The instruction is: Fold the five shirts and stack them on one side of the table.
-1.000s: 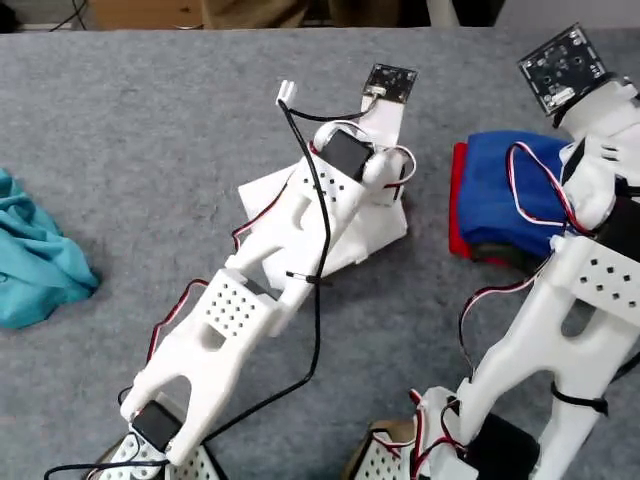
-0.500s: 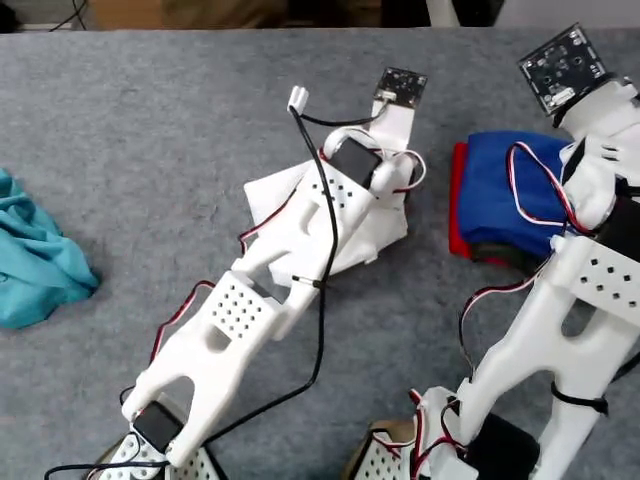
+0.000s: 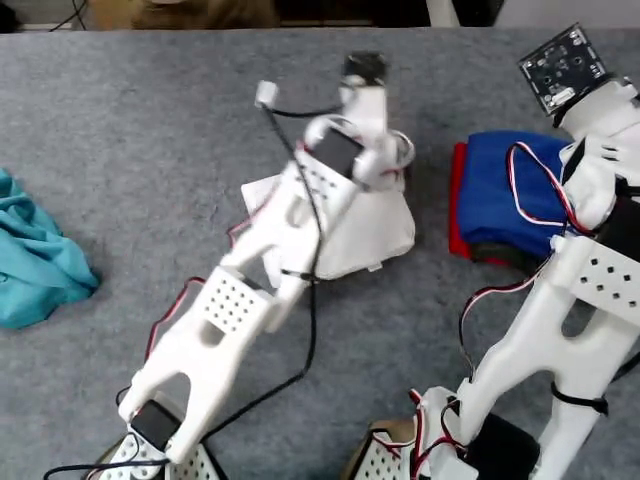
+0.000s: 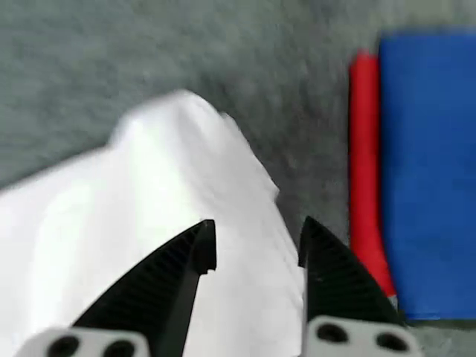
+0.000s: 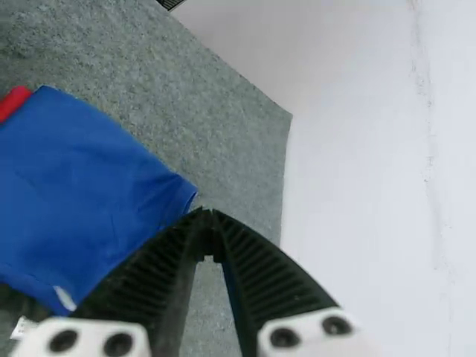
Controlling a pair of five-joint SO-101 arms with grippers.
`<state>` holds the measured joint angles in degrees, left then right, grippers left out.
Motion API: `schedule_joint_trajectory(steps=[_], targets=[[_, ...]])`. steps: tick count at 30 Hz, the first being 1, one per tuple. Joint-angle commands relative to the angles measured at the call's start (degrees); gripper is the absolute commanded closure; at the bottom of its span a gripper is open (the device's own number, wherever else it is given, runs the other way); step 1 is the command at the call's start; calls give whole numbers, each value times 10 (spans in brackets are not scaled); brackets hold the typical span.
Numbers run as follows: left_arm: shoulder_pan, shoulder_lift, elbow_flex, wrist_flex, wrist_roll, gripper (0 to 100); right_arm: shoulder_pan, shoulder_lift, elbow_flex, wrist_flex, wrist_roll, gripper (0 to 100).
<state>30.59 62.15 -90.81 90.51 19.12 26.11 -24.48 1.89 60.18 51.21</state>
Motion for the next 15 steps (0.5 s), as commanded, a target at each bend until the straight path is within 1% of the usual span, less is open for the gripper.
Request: schedule_joint_trajectory(steps=[1, 3, 5, 7, 10, 12, 15], targets=[[-64, -35, -47, 47, -40, 902, -58, 3, -22, 51, 4, 993], [-105, -69, -47, 93, -64, 983, -120, 7, 0, 97, 4, 993], [-142, -80, -28, 105, -64, 971, -179, 17, 26, 124, 2, 993], [-173, -85, -7, 104, -67, 984, -226, 29, 57, 127, 0, 993], [-193, -80, 47, 104, -68, 980, -297, 57, 95, 126, -43, 993], [-194, -71, 103, 104, -66, 980, -325, 91, 122, 109, -73, 995], [-193, -53, 155, 100, -66, 980, -330, 163, 154, 44, -123, 995]])
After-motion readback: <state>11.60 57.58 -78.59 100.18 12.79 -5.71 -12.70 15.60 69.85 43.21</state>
